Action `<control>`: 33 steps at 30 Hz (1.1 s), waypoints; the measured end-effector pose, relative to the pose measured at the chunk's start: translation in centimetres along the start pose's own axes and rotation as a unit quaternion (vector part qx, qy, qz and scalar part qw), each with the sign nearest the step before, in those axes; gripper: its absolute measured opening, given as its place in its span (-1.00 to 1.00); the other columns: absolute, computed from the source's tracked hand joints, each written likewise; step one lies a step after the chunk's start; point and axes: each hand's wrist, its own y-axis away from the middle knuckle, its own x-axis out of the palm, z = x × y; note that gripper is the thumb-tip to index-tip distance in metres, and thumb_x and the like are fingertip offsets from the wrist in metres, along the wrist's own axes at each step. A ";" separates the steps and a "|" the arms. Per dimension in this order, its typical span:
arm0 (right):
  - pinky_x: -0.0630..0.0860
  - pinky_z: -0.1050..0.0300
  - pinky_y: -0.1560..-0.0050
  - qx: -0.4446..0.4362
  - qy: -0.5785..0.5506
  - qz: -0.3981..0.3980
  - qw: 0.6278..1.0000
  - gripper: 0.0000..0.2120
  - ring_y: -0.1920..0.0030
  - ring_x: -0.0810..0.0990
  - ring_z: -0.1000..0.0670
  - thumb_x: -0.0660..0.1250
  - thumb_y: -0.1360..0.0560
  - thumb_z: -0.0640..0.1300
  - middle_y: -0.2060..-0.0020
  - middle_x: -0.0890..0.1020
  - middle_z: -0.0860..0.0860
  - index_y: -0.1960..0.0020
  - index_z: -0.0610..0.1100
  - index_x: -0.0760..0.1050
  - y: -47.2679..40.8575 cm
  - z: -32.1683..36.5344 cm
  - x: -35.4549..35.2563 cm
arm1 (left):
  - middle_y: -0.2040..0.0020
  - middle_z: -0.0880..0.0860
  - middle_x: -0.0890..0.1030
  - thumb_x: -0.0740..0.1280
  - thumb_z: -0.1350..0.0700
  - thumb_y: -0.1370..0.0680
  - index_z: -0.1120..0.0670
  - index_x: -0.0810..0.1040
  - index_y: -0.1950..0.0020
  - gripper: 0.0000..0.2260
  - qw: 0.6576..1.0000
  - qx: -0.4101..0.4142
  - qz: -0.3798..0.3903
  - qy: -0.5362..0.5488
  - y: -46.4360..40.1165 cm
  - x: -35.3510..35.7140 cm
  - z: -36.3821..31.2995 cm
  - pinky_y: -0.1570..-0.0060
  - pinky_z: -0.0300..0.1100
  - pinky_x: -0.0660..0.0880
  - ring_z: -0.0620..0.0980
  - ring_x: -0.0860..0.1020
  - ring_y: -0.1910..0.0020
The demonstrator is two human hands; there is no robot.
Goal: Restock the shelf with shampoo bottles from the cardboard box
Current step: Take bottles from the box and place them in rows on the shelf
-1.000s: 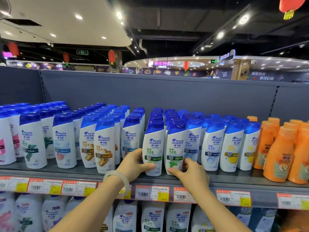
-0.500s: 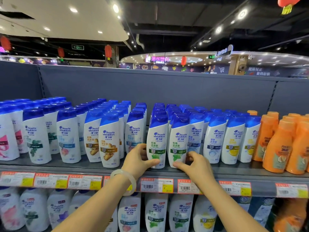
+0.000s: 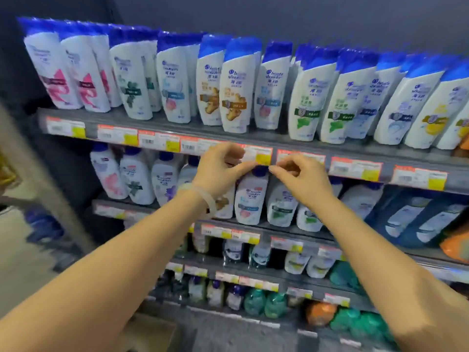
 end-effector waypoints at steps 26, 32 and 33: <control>0.47 0.02 -0.17 -0.038 0.007 0.501 0.865 -0.61 -0.12 0.53 -0.10 0.34 -0.48 0.00 -0.12 0.57 -0.11 -0.22 -0.19 0.45 16.8 16.3 39.2 | 0.07 0.09 0.57 0.45 0.09 -0.43 0.19 0.55 -0.05 -0.73 0.855 -0.500 -0.073 -0.120 31.1 -30.3 27.9 0.04 -0.14 0.42 0.03 0.53 0.07; 0.41 0.15 0.04 0.163 -0.024 0.457 0.874 -0.66 0.04 0.49 -0.01 0.35 -0.48 -0.03 0.05 0.53 -0.06 -0.17 -0.19 0.48 17.8 16.0 52.8 | 0.09 0.05 0.57 0.42 0.07 -0.45 0.13 0.55 -0.03 -0.77 0.847 -0.512 0.023 -0.141 27.4 -36.2 41.7 0.09 -0.18 0.38 0.00 0.51 0.10; 0.40 0.15 0.06 0.199 -0.023 0.452 0.869 -0.68 0.05 0.49 0.00 0.35 -0.48 -0.06 0.07 0.51 -0.04 -0.16 -0.21 0.49 18.6 15.5 55.0 | 0.09 0.05 0.57 0.42 0.07 -0.45 0.15 0.55 -0.04 -0.77 0.845 -0.515 0.045 -0.140 27.3 -36.6 43.9 0.09 -0.19 0.40 0.00 0.51 0.09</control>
